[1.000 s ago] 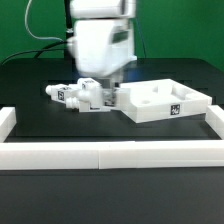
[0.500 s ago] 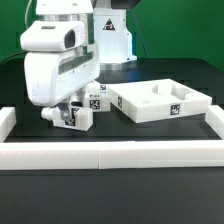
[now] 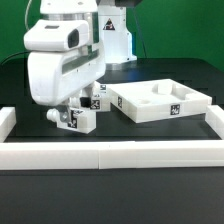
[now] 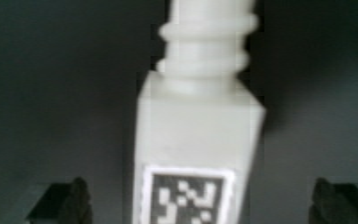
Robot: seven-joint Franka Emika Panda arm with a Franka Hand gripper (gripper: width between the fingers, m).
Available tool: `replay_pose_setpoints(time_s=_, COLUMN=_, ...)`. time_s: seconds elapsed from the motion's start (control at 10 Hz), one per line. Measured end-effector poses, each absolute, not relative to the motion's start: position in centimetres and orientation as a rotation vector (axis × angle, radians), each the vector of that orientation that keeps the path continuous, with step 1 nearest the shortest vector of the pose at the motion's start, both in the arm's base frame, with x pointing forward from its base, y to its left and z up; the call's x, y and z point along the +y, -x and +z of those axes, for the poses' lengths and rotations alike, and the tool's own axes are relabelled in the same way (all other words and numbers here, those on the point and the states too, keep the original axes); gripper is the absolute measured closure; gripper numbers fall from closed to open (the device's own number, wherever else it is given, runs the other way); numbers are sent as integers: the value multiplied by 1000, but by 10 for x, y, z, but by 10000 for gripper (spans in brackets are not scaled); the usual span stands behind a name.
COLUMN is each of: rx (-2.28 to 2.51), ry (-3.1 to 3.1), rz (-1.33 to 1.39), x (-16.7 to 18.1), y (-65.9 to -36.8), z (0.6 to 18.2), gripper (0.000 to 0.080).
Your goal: Assemble one leg
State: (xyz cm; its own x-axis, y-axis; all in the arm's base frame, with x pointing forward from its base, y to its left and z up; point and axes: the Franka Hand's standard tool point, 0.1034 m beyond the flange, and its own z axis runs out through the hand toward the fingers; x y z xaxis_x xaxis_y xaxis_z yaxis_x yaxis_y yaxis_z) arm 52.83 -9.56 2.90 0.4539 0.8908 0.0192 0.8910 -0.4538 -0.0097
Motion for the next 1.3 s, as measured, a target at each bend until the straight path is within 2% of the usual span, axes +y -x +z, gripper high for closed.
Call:
replay_pose_setpoints(time_s=0.2, rx=-1467, ry=2754, rz=16, x=-69, y=-519, z=50, gripper=152)
replay_pose_setpoints(time_s=0.4, rx=-1281, ry=2848, rz=23, x=-21, y=-505, z=63, gripper=151)
replay_pose_setpoints(time_s=0.5, rx=-1295, ry=2841, rz=22, x=-12, y=-503, z=63, gripper=151)
replay_pose_setpoints(time_s=0.7, rx=-1286, ry=2846, rz=24, x=-16, y=-503, z=62, gripper=151)
replay_pose_setpoints(time_s=0.8, rx=-1252, ry=2859, rz=29, x=-14, y=-502, z=60, gripper=151)
replay_pose_setpoints(time_s=1.0, rx=-1054, ry=2922, rz=86, x=-2, y=-484, z=46, gripper=151)
replay_pose_setpoints(time_s=1.3, rx=-874, ry=2958, rz=106, x=2, y=-468, z=14, gripper=151)
